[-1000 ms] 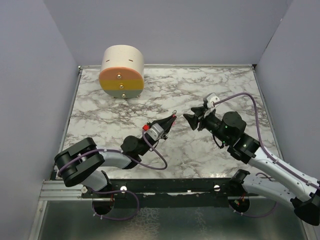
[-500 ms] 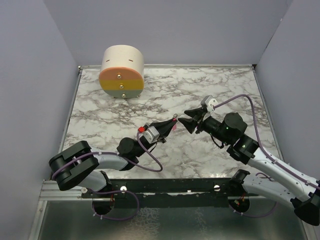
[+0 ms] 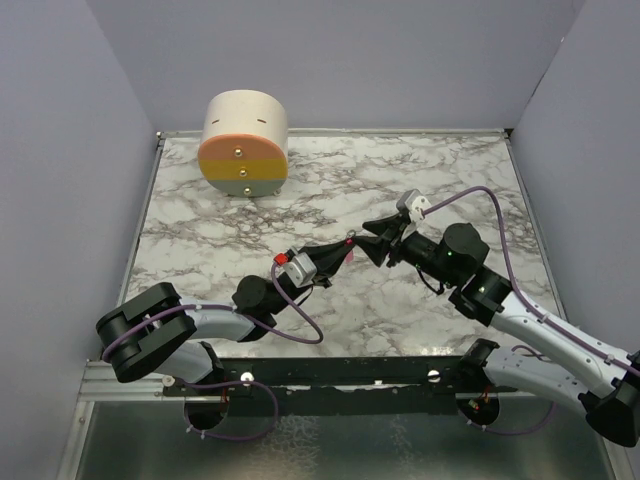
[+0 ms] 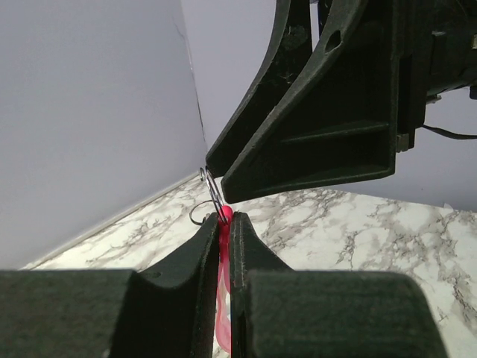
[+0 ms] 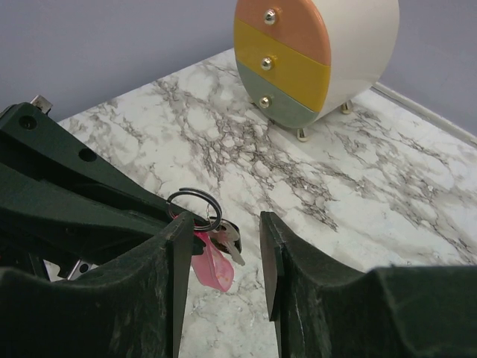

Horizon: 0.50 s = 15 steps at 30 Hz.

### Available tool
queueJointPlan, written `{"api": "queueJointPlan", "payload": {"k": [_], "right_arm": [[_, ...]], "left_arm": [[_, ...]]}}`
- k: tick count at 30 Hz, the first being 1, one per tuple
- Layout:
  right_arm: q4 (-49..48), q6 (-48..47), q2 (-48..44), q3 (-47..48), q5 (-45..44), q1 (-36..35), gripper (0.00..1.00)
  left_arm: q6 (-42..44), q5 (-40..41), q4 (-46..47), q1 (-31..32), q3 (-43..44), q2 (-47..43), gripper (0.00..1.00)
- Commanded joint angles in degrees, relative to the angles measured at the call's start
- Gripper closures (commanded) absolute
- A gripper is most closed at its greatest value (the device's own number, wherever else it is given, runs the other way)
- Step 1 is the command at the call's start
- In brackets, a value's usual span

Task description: Put the keys on the keyring

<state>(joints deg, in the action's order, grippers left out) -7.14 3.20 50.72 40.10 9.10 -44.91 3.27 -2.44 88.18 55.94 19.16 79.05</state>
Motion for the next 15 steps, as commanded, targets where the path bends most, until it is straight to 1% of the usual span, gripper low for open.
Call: {"api": "queueJointPlan", "payload": {"k": [1, 12, 15], "right_arm": [[-2.7, 0.6, 0.6, -0.3, 1.2, 0.0, 0.60], [-4.3, 1.1, 1.2, -0.7, 0.6, 0.0, 0.63], [-4.8, 1.3, 1.2, -0.8, 0.7, 0.0, 0.66]], "left_arm": [[-1.3, -2.5, 12.6, -0.2, -0.5, -1.4, 1.00], [-1.5, -3.4, 12.6, -0.2, -0.9, -2.1, 1.00], [-1.6, -3.6, 12.6, -0.2, -0.9, -2.1, 1.00]]}}
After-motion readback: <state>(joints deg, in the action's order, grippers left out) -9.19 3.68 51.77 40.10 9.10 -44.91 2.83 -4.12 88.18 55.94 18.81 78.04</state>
